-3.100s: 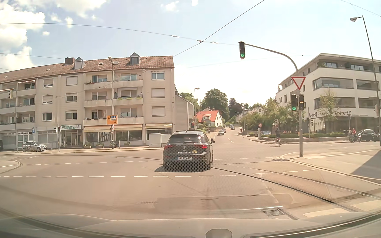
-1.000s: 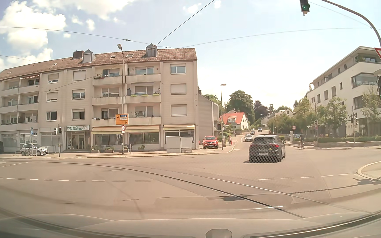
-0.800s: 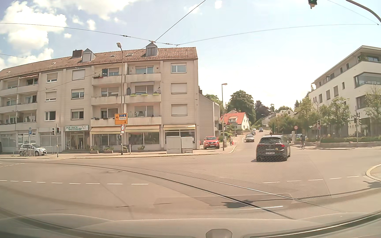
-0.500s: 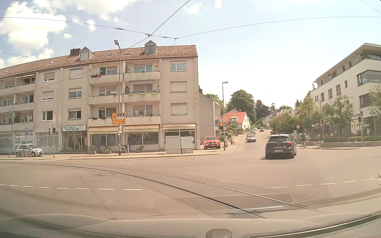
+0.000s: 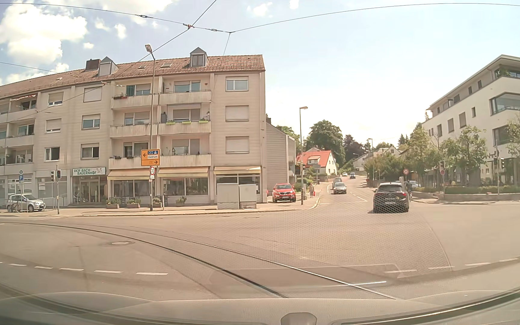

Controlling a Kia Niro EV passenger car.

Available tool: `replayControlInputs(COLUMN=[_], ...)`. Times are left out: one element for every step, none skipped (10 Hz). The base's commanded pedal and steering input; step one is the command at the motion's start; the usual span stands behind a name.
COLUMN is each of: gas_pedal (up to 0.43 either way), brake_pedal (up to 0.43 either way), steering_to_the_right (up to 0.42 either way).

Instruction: Follow the waypoints while adhering to traffic rules and regulations

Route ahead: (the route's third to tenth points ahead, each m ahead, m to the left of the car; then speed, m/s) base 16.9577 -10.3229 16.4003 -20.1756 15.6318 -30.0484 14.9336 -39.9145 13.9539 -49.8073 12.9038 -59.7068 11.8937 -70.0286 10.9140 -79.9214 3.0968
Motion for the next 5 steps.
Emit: replayControlInputs(gas_pedal=[0.098,0.098,0.098,0.098,0.098], brake_pedal=[0.000,0.000,0.000,0.000,0.000], steering_to_the_right=[0.149,0.172,0.189,0.218,0.241])
